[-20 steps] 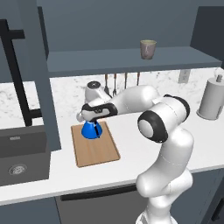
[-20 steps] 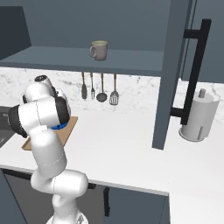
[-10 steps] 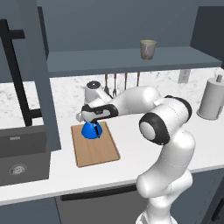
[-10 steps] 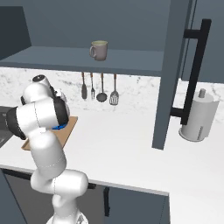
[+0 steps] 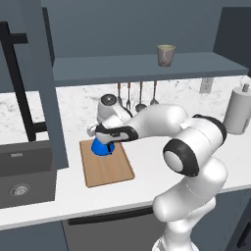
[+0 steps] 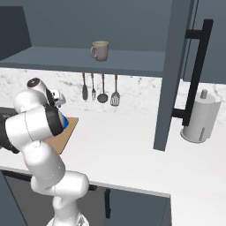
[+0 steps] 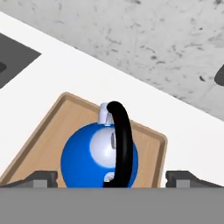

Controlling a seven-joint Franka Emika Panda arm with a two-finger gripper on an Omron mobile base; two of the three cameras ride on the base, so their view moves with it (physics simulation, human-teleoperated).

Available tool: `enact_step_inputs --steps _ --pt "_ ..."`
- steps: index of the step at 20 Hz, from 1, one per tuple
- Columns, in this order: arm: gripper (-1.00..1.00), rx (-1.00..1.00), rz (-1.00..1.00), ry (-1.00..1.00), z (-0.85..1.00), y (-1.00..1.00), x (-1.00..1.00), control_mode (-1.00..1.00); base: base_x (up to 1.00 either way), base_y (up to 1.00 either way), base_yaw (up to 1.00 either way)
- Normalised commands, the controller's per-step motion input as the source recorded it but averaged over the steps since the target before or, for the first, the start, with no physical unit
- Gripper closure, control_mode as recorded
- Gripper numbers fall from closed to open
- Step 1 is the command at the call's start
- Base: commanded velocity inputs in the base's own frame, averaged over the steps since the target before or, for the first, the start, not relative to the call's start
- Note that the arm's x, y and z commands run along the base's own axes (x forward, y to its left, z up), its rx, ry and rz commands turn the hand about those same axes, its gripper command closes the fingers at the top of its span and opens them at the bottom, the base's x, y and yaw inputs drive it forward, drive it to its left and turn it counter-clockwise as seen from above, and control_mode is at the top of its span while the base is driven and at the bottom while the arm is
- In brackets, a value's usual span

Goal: Pick the kettle from the counter and place it on the tray. Then pick the mug from the cabinet and place it on the tray. Then close the cabinet doors.

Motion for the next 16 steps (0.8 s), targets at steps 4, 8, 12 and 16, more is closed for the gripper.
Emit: enact_step_inputs --steps 4,8,12,16 --pt "-1.00 0.04 -0.12 -0.03 0.30 -0.24 -0.30 -1.00 0.00 0.00 0.00" --pt "-1.00 0.11 -0.07 0.00 0.42 -0.15 -0.34 -1.00 0.00 0.00 0.00" --pt "-1.00 0.11 -0.07 0.00 0.46 -0.14 -0.39 -1.00 0.00 0.00 0.00" --pt "-1.00 0.11 -0.03 -0.05 0.44 -0.18 -0.46 -1.00 0.00 0.00 0.00"
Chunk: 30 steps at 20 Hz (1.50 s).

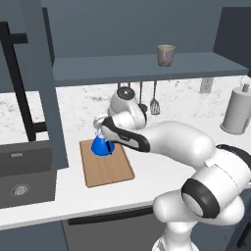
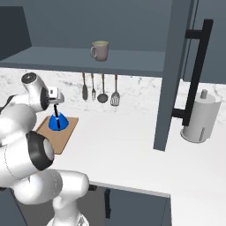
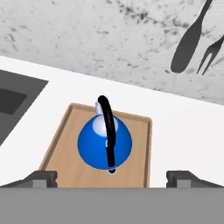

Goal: Pick the kettle from the counter and place it on the tray. Then pick the mug from the cabinet and place it on the tray. Then close the cabinet doors.

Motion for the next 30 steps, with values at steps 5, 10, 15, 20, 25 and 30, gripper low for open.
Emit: enact_step_inputs --steps 5,10,15,20,25,30 --pt "-1.00 0.10 0.00 -0.02 0.40 -0.20 -0.44 -1.00 0.00 0.00 0.00" --pt "-1.00 0.01 0.00 0.00 0.36 -0.23 -0.49 -1.00 0.00 0.00 0.00" --pt "-1.00 -0.01 0.00 -0.02 0.34 -0.27 -0.53 -1.00 0.00 0.00 0.00" --pt "-1.00 -0.10 0.00 -0.01 0.34 -0.30 -0.41 -1.00 0.00 0.00 0.00" --pt "-1.00 -0.05 0.00 -0.10 0.40 -0.37 -0.28 -1.00 0.00 0.00 0.00" --pt "-1.00 0.00 -0.22 -0.23 0.52 -0.24 -0.07 -1.00 0.00 0.00 0.00"
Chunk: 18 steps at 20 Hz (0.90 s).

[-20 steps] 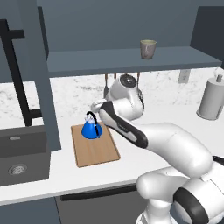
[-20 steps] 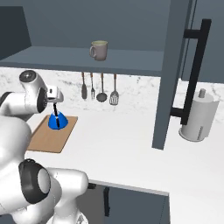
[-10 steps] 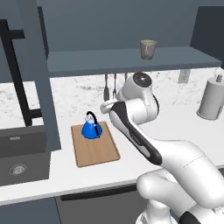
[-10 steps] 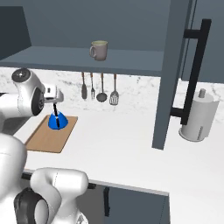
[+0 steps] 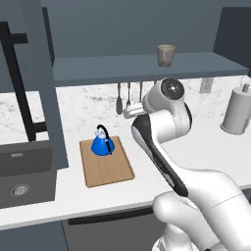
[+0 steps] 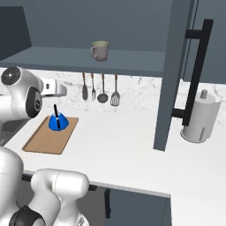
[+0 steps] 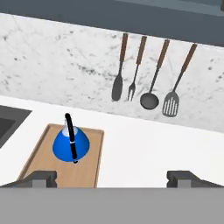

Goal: Pick the kettle from the counter and place it on the tray. Then pick the mug from the cabinet and place it on the tray. Then close the cabinet doors.

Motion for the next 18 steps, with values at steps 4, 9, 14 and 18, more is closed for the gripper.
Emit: enact_step_inputs --steps 4,9,14,18 --pt "-1.00 0.00 -0.36 -0.16 0.57 -0.31 0.00 -1.00 0.00 0.00 0.00" --pt "-1.00 0.06 -0.36 -0.02 0.58 -0.28 0.00 -1.00 0.00 0.00 0.00" --pt "-1.00 0.08 -0.26 0.00 0.59 -0.30 0.00 -1.00 0.00 0.00 0.00" --pt "-1.00 0.04 -0.23 0.00 0.55 -0.40 0.01 -1.00 0.00 0.00 0.00"
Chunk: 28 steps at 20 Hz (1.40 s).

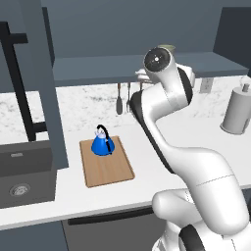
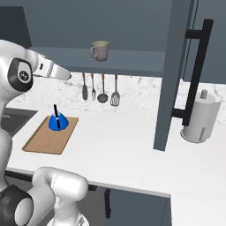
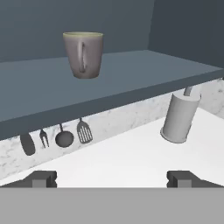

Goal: Pick the kettle from the counter and place it on the tray. Then pick the mug from the cabinet and place it on the tray. Then close the cabinet doors.

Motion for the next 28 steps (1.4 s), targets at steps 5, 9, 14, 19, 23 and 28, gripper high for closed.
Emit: enact_step_inputs --steps 5,9,14,19,23,28 --pt "-1.00 0.04 -0.12 -0.03 0.27 -0.33 0.16 -1.00 0.00 0.00 0.00" --pt "-1.00 0.03 0.00 -0.12 0.09 -0.19 0.47 -1.00 0.00 0.00 0.00" --pt "-1.00 0.04 0.00 0.02 0.17 -0.18 0.39 -1.00 0.00 0.00 0.00" --pt "-1.00 0.00 0.00 0.00 0.13 -0.28 0.21 -1.00 0.00 0.00 0.00" --pt "-1.00 0.00 0.00 0.00 0.03 -0.16 0.22 -1.00 0.00 0.00 0.00" --pt "-1.00 0.00 0.04 0.00 0.00 -0.04 0.33 -1.00 0.00 0.00 0.00"
